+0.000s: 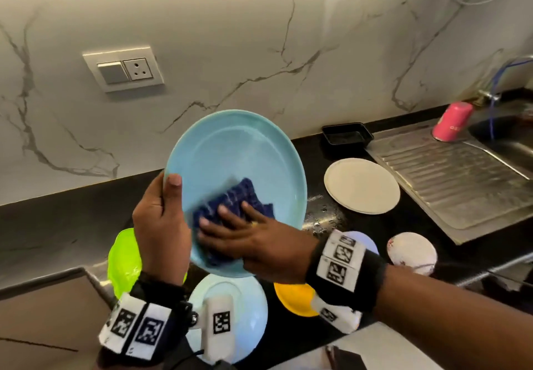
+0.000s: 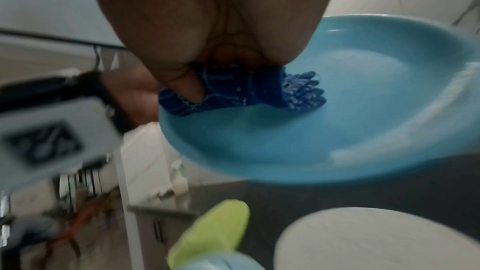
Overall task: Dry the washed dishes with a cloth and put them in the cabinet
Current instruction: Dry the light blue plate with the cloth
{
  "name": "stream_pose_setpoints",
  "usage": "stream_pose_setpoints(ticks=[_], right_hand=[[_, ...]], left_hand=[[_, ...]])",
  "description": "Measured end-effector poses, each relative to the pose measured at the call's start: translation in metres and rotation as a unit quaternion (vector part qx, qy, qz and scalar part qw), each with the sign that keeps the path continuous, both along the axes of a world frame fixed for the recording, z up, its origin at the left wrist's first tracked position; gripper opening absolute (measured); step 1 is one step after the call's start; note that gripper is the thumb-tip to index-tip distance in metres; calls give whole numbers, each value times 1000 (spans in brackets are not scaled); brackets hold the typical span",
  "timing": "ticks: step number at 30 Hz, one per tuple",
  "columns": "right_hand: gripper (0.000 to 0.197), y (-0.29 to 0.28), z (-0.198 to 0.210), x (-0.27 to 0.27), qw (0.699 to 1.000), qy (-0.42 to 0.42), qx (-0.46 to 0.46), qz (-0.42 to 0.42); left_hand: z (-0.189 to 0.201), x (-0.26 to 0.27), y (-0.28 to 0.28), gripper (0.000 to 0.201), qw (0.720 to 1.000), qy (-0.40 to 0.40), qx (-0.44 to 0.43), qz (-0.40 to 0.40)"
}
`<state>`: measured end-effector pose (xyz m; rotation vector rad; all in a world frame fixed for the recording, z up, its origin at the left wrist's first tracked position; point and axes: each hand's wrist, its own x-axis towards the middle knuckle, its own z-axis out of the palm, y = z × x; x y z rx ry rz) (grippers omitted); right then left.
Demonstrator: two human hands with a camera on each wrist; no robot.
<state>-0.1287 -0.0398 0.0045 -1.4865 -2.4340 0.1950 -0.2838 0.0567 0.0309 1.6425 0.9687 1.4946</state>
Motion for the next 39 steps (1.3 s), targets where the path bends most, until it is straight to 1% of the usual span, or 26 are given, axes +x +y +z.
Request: stream_pose_setpoints(ticks=[1,2,4,6,7,8,9,11,13,15,16,17,19,20,21,22,23,25,27,30,31,32,34,36,38,39], right_hand=[[83,-11,-13,12,1000,-26,-11,1],[83,-18,-26,27,998,-40,-43,-15],[80,-18,-36,54,990,-42,-104,-81],[73,-3,-27,73,977,3,-127,-173],[76,8,-19,81,968,24,-121,-218],[79,18,-8,87,962,25,-102,-251],[80,26,4,91,960,5,-76,-269],[80,37,17,96,960,-56,-48,-270],[78,40,16,99,957,-91,-49,-270],[78,34,7,98,956,-108,-62,-264],[72,29,4,95,959,-108,-78,-251],[65,22,-3,91,965,-88,-100,-224],[66,9,-16,81,979,3,-137,-149],[67,4,-20,78,979,59,-161,-114],[67,0,-21,77,971,126,-183,-91],[65,-1,-21,79,954,204,-203,-81],[62,-1,-17,84,928,286,-226,-79],[58,-2,-4,99,864,425,-258,-78],[57,-3,5,120,820,507,-251,-82],[51,0,13,167,772,590,-206,-116],[48,2,14,185,762,605,-189,-133],[44,4,14,206,762,607,-171,-148],[39,11,13,252,785,572,-146,-186],[41,29,2,304,825,498,-129,-234],[38,56,-19,358,867,399,-109,-277],[40,72,-29,383,883,352,-97,-294]], left_hand=[[-1,-4,1,25,1000,-10,-8,3],[-1,-8,3,25,1000,-20,-16,8],[-3,-14,3,24,999,-31,-25,12],[-5,-13,0,24,999,-22,-36,-11],[-6,-10,-3,23,999,-5,-38,-26],[-7,-6,-6,23,999,12,-36,-37],[-7,-2,-7,24,998,21,-32,-41],[-4,5,-2,25,999,13,-21,-28],[2,11,9,20,1000,4,-3,2],[9,17,19,17,999,-15,6,43],[11,22,22,18,998,-29,7,63],[11,27,26,19,996,-41,8,82],[8,39,31,24,993,-59,6,106],[4,46,33,27,992,-68,0,111],[-2,52,36,31,990,-74,-9,116],[-7,59,36,33,989,-76,-19,122],[-10,67,36,36,988,-75,-30,128],[-19,84,35,34,987,-68,-57,133],[-27,97,35,28,985,-77,-92,123],[-39,108,40,29,981,-82,-133,117],[-43,111,41,30,979,-79,-146,122],[-46,113,40,30,976,-74,-159,128],[-52,117,35,27,970,-72,-190,134],[-53,124,25,24,963,-67,-219,143],[-55,133,16,22,958,-56,-234,156],[-57,136,12,23,957,-45,-238,157]])
